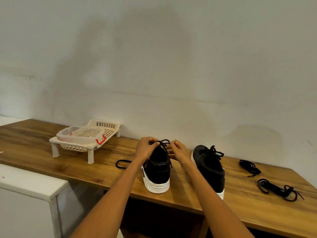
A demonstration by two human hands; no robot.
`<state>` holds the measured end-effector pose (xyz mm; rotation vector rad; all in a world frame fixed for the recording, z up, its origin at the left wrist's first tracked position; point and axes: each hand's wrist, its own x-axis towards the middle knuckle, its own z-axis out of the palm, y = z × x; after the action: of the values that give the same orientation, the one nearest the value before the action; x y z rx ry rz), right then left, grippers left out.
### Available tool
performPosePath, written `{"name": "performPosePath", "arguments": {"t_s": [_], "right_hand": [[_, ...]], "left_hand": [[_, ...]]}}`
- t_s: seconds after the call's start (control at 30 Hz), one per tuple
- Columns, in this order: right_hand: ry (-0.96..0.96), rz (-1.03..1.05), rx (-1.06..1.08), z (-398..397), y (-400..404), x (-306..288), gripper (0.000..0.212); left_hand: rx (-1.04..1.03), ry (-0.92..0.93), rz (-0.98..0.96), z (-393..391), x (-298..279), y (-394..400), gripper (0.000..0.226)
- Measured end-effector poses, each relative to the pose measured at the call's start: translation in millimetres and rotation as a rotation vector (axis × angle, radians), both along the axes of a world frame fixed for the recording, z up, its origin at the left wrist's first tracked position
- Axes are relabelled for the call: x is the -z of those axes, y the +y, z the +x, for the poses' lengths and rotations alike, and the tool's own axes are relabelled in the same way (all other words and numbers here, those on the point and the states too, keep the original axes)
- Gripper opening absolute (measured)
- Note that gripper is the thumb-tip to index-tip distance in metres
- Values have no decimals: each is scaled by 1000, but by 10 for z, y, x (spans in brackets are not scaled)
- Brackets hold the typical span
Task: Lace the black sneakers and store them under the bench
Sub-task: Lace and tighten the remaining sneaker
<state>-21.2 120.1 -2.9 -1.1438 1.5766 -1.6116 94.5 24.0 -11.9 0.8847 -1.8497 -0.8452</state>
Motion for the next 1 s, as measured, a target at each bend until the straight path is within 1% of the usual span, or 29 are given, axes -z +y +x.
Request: {"name": "performPosePath", "arguments": {"t_s": [0.13, 0.23, 0.37, 0.5, 0.57, 0.6, 0.63, 0.7, 0.77, 0.8, 0.87, 0.97, 1.0], "right_hand": [[86, -45, -81, -45, 10, 5, 8], [155, -51, -69, -55, 4, 35, 9], [199, -40, -85, -107, -11, 53, 7], [222, -29, -81, -166, -2, 68, 16], [211, -32, -64, -160, 11, 57, 13], [200, -7, -63, -153, 12, 56, 8], [194, 45, -69, -147, 10, 63, 14], [208, 201, -112, -148, 32, 76, 31], [243, 277, -168, -166, 75, 79, 35], [225, 278, -208, -173, 97, 60, 33], [120, 241, -278, -165, 143, -27, 31], [-70, 107, -305, -155, 169, -150, 24], [-96, 77, -304, -153, 171, -178, 20]], "left_hand": [[-1, -2, -2, 10, 1, -1, 21], [-2, 1, 1, 11, -1, 4, 20], [1, 9, 14, 12, -6, 14, 19], [-4, 11, 44, 2, -7, -1, 19], [-6, 8, 41, -8, -4, -5, 19], [-6, 12, 39, -8, -4, -3, 19], [-7, 21, 39, -7, -8, 3, 19], [-10, 36, 46, -2, -12, 14, 19], [-13, 36, 46, -2, -10, 13, 19], [-15, 35, 47, -1, -12, 12, 19], [-19, 30, 50, 1, -9, 10, 20], [-12, 20, 42, 10, -10, 6, 21], [-10, 13, 34, 13, -10, 8, 21]]}}
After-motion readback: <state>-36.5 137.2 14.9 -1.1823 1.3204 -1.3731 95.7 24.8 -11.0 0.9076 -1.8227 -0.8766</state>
